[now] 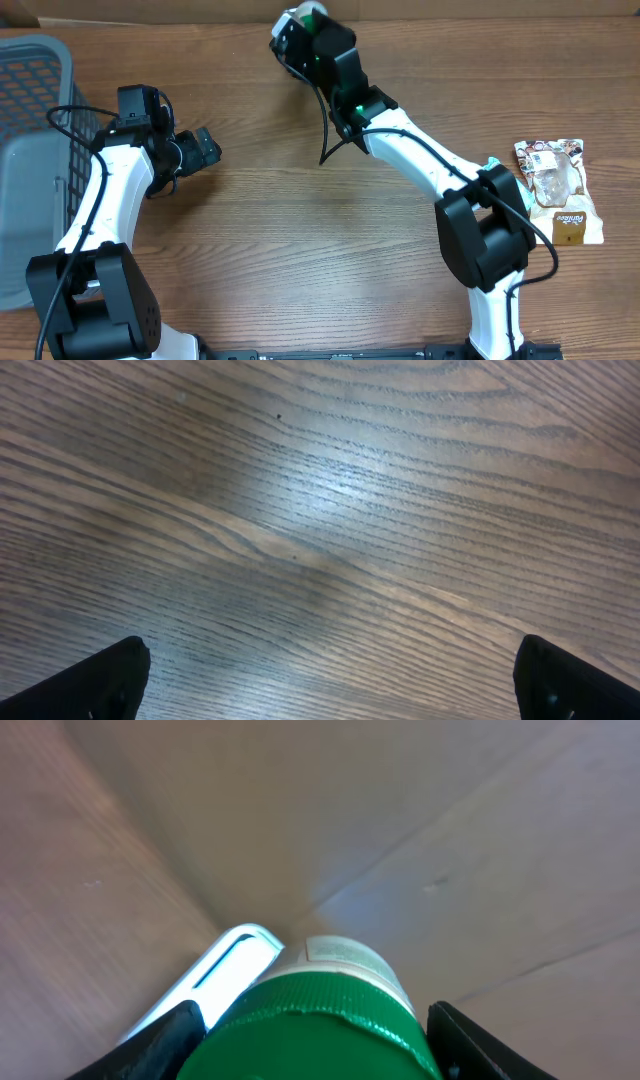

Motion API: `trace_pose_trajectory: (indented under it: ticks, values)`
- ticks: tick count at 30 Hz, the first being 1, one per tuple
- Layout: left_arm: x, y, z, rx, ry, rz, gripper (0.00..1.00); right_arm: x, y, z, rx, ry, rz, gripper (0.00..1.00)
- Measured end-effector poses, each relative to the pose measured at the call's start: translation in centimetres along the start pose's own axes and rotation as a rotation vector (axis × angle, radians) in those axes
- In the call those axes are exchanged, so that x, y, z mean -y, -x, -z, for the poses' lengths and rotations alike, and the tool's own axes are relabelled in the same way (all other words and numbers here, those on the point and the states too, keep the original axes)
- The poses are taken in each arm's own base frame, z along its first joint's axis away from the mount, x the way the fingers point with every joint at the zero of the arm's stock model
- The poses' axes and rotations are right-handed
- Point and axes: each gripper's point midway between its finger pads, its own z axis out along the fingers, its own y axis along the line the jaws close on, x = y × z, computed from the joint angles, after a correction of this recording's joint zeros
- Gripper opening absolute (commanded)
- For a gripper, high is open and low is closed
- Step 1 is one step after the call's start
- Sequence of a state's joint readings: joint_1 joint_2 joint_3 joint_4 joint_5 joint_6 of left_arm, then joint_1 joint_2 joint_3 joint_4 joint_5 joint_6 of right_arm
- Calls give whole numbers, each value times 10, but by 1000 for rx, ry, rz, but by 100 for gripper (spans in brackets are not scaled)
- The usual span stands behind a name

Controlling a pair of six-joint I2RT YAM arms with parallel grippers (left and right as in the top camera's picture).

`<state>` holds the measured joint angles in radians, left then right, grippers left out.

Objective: Scan the item barcode
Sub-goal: 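Hold the green-lidded jar in front of the white scanner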

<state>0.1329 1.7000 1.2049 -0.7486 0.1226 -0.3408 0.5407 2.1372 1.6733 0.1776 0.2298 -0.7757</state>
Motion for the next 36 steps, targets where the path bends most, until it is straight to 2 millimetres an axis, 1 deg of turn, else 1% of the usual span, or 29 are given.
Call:
trace_pose_trajectory:
  ticks: [4, 7, 8, 11, 16, 18, 22, 36]
  values:
    - [0, 0, 0, 0, 0, 0, 100, 18, -5, -13, 54, -89, 14, 47]
    - [0, 0, 0, 0, 0, 0, 100, 25, -8, -21, 101, -138, 14, 47]
    - [0, 0, 0, 0, 0, 0, 99, 24, -10, -23, 109, -141, 14, 46]
    - [0, 0, 0, 0, 0, 0, 100, 9, -19, -32, 125, -114, 52, 45]
    - [0, 0, 0, 0, 0, 0, 100, -25, -31, -43, 136, -41, 178, 45]
    - [0, 0, 0, 0, 0, 0, 100, -30, -32, -44, 140, -26, 203, 45]
    - [0, 0, 0, 0, 0, 0, 100, -31, -27, -43, 163, -24, 229, 45]
    - [0, 0, 0, 0, 0, 0, 100, -34, -26, -43, 169, -15, 248, 45]
